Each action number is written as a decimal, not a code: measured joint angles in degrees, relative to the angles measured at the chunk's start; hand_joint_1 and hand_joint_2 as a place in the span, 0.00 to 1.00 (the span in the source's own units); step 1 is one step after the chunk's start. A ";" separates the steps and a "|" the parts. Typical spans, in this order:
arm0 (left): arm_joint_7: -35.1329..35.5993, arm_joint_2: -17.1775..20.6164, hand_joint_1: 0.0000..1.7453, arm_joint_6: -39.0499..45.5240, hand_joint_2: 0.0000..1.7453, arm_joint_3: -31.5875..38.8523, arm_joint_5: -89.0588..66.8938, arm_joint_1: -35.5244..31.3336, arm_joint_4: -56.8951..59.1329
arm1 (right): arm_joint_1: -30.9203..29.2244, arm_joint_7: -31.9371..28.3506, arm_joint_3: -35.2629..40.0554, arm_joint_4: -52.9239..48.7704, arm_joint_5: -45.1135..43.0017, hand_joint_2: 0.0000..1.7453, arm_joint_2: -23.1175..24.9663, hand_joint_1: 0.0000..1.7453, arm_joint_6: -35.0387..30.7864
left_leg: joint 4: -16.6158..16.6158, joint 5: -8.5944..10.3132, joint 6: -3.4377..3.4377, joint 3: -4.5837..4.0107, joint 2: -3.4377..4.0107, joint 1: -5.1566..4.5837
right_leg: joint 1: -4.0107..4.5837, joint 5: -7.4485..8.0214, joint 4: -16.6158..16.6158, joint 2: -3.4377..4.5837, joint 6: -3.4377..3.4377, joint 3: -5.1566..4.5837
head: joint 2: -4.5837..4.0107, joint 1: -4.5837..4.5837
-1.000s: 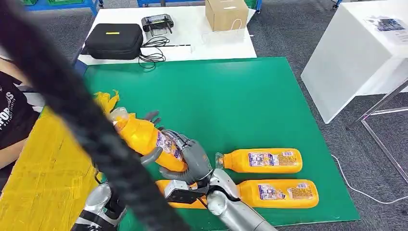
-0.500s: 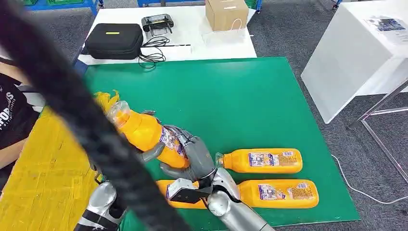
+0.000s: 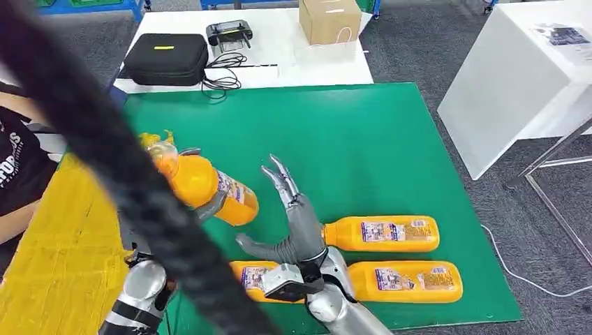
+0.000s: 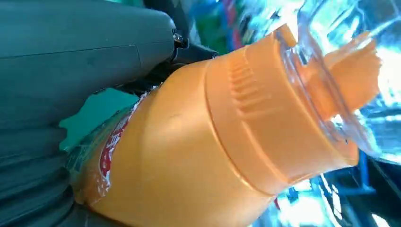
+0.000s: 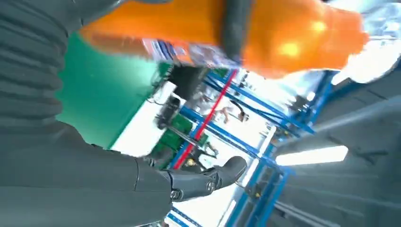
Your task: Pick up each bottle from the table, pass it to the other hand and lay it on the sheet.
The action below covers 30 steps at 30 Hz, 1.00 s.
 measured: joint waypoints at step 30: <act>21.03 11.23 1.00 11.21 1.00 5.88 -67.31 -1.01 7.92 | 7.64 7.65 -4.28 -13.24 5.57 1.00 -4.35 0.00 11.18 | -0.01 -0.01 0.00 0.00 0.11 0.01 | 0.02 0.00 0.00 0.08 -0.02 -0.05 | 0.00 0.00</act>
